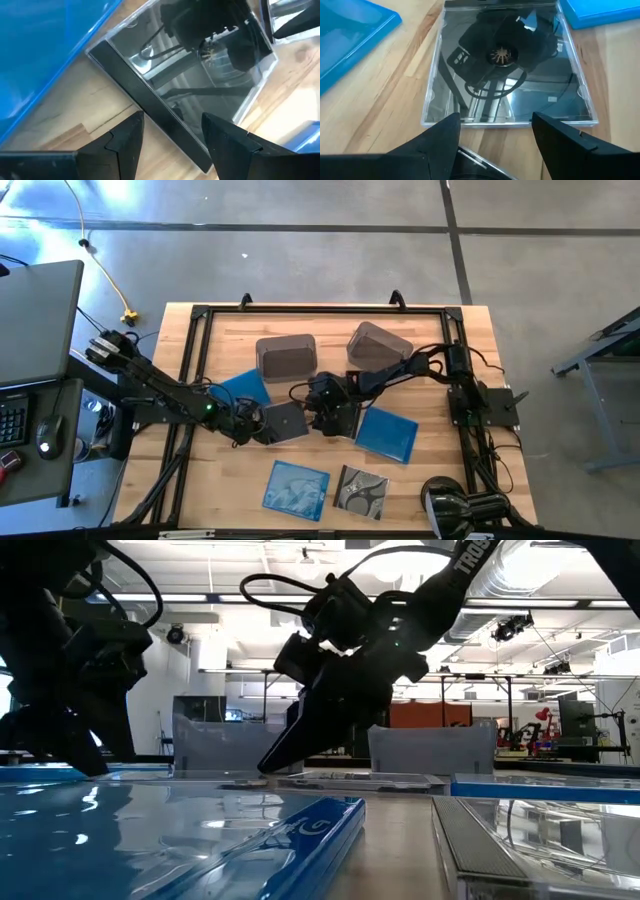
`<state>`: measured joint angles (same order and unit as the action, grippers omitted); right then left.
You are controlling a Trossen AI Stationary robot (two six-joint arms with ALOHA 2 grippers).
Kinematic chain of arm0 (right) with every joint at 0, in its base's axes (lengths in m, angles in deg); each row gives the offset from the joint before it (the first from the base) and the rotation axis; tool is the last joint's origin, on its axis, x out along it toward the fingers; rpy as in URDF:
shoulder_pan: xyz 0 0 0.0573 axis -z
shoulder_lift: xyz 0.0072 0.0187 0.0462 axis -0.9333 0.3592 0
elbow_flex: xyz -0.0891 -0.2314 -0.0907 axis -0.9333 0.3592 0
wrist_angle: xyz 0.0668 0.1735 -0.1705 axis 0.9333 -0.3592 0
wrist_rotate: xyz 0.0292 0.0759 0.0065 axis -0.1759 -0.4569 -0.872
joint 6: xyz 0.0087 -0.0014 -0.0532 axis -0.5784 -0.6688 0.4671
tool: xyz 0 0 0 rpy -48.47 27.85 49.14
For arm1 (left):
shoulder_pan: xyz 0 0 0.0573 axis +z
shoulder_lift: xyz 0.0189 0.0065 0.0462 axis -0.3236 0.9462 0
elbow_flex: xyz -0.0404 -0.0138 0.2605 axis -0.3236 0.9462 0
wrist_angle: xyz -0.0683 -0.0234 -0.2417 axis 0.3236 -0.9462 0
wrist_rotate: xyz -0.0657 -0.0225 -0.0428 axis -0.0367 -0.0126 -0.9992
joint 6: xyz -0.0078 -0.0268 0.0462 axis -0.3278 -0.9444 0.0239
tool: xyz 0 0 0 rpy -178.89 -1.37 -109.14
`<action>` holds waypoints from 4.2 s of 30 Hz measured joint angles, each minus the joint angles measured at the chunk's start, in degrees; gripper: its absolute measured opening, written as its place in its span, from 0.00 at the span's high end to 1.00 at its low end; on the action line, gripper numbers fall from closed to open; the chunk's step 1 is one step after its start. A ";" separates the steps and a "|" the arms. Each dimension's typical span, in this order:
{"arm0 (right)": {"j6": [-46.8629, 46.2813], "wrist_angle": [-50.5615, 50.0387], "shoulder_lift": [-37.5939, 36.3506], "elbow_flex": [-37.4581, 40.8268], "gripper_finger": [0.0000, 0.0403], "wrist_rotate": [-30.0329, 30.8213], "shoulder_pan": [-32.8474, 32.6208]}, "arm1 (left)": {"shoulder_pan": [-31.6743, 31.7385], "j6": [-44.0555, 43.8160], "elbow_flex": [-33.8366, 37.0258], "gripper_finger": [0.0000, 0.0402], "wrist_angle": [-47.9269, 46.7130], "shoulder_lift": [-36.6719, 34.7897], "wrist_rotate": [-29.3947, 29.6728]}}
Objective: Pick & place jewel cases by type
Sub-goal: Put the top left black CD case into the left black bin
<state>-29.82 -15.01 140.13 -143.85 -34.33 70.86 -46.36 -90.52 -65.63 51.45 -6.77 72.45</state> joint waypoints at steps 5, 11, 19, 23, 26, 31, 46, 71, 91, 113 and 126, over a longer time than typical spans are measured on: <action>0.04 -1.64 -0.04 -0.06 0.40 0.52 0.00 | 1.74 4.11 0.00 0.50 0.26 -0.02 -1.65; -0.22 -5.18 -0.15 -0.12 0.40 4.49 0.18 | 5.32 8.58 -0.04 0.50 0.38 -0.04 -5.29; -6.07 -11.70 -0.32 -0.35 0.40 2.32 0.73 | 6.64 15.81 -0.07 0.50 2.00 -0.09 -6.30; -1.85 -13.05 -0.42 -0.23 0.40 2.49 -0.68 | 6.64 19.33 -0.11 0.50 2.50 -0.09 -6.45; 0.31 -10.06 -0.31 -0.14 0.40 1.67 -2.01 | 6.55 21.95 -0.09 0.50 2.96 -0.30 -7.75; 1.01 -14.06 -0.02 -4.08 0.40 1.64 -2.89 | 6.42 24.15 -0.51 0.50 2.99 -0.68 -9.07; 0.25 -27.49 -0.13 -8.87 0.40 8.60 -5.11 | 6.44 31.03 -8.45 0.50 -1.38 -0.76 -7.00; 0.20 -26.86 -0.02 -8.83 0.40 12.14 -6.16 | 6.53 53.34 -17.27 0.50 -4.99 -0.87 2.27; 0.42 -26.27 0.04 -8.83 0.40 12.05 -6.12 | 6.38 95.45 -17.22 0.50 -5.90 -0.42 1.24; 2.01 -24.13 0.11 -8.83 0.40 11.99 -6.14 | 8.03 105.42 -17.14 0.50 3.14 -0.42 0.66; 1.90 -24.11 0.11 -8.83 0.40 11.88 -6.14 | 11.89 109.66 -17.18 0.50 3.85 0.24 -5.95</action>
<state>-27.91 -39.12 140.24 -152.68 -22.45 64.72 -34.48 19.14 -82.81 55.30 -6.53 66.50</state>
